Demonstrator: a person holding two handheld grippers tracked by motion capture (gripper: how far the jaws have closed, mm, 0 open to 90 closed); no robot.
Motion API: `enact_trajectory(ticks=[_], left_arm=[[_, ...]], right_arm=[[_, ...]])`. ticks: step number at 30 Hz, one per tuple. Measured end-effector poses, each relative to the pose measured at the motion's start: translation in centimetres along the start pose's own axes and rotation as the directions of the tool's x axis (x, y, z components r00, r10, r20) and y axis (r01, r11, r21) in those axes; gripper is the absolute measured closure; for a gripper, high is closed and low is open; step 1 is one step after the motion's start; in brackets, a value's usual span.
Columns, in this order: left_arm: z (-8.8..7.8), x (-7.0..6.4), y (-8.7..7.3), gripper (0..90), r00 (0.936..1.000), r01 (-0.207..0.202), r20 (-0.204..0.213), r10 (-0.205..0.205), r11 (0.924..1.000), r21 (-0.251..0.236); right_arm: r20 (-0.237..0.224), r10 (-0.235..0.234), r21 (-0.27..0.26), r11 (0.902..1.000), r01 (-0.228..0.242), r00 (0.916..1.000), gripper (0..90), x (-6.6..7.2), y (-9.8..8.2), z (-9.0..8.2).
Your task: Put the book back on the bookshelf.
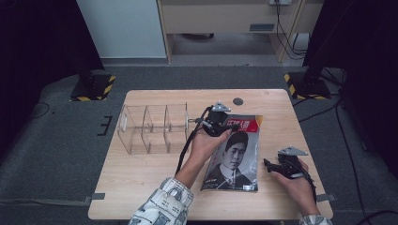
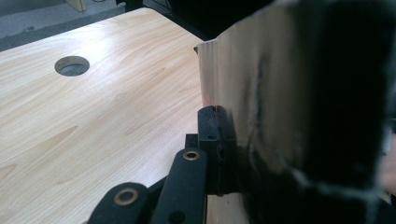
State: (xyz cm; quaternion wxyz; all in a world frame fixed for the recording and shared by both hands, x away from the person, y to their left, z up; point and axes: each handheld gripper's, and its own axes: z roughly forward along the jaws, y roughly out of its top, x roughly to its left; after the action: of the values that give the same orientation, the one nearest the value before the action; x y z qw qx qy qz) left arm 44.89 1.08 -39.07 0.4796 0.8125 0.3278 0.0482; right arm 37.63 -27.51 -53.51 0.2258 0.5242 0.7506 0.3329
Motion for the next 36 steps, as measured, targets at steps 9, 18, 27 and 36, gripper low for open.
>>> enact_trajectory(ticks=[9,18,27,36], left_arm=[[-0.6,-0.1,1.2,86.6,0.9998,-0.015,-0.013,0.015,0.9997,-0.017],[-2.5,-1.3,3.3,86.7,0.9984,-0.053,-0.024,0.052,0.9974,-0.048],[-4.0,-1.7,4.7,86.6,0.9977,-0.063,-0.029,0.061,0.9952,-0.075],[-5.6,-1.8,5.5,86.6,0.9967,-0.073,-0.043,0.069,0.9925,-0.098]], right_arm=[[0.009,0.008,-0.012,0.9999,-0.008,0.9999,27.2,-0.1,-0.1,0.2],[-0.001,-0.004,-0.012,0.9999,0.004,1.0,24.4,0.0,-0.2,0.2],[0.019,0.011,-0.001,0.9999,-0.011,0.9998,19.4,0.0,-0.1,0.3],[0.02,0.014,0.001,0.9999,-0.014,0.9997,18.7,0.0,-0.1,0.3]])
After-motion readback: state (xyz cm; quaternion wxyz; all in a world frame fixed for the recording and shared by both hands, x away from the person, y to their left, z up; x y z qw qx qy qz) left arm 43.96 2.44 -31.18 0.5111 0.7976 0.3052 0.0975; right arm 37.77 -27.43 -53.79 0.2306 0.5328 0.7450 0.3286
